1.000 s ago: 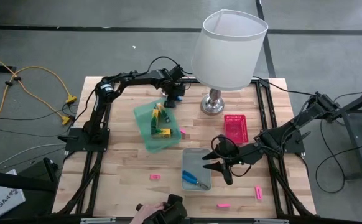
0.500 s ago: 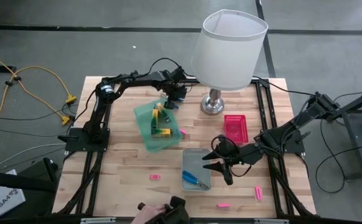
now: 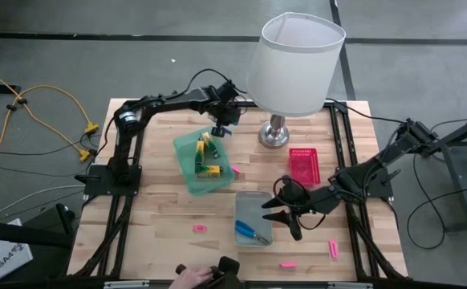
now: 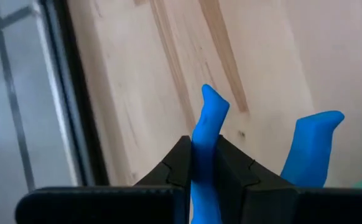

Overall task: Pick & Place School Supplies
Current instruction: Put the blue puncher into the gray bin

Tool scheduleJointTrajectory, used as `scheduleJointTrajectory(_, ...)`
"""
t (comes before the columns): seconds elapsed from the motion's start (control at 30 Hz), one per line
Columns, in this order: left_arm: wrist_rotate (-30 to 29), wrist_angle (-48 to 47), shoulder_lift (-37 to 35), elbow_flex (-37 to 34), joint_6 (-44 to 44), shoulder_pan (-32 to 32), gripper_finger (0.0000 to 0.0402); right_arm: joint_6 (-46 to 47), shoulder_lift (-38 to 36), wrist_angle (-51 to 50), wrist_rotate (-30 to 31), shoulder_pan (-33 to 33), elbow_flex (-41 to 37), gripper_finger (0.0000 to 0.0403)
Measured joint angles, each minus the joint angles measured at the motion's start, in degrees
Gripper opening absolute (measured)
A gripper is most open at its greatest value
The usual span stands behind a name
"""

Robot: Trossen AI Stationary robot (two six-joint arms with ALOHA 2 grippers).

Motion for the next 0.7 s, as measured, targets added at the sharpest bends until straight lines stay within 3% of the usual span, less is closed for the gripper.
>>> scheduleJointTrajectory(0.33,0.1,-1.0,-7.7,0.1,-1.6,-3.9,0.0031,-0.4,0.0,0.0,0.0,0.2,0.0,0.0144)
scheduleJointTrajectory(0.7,-1.8,-6.4,-13.0,0.1,-11.4,-12.6,0.0031,-0.4,0.0,0.0,-0.2,1.0,0.0,0.0144)
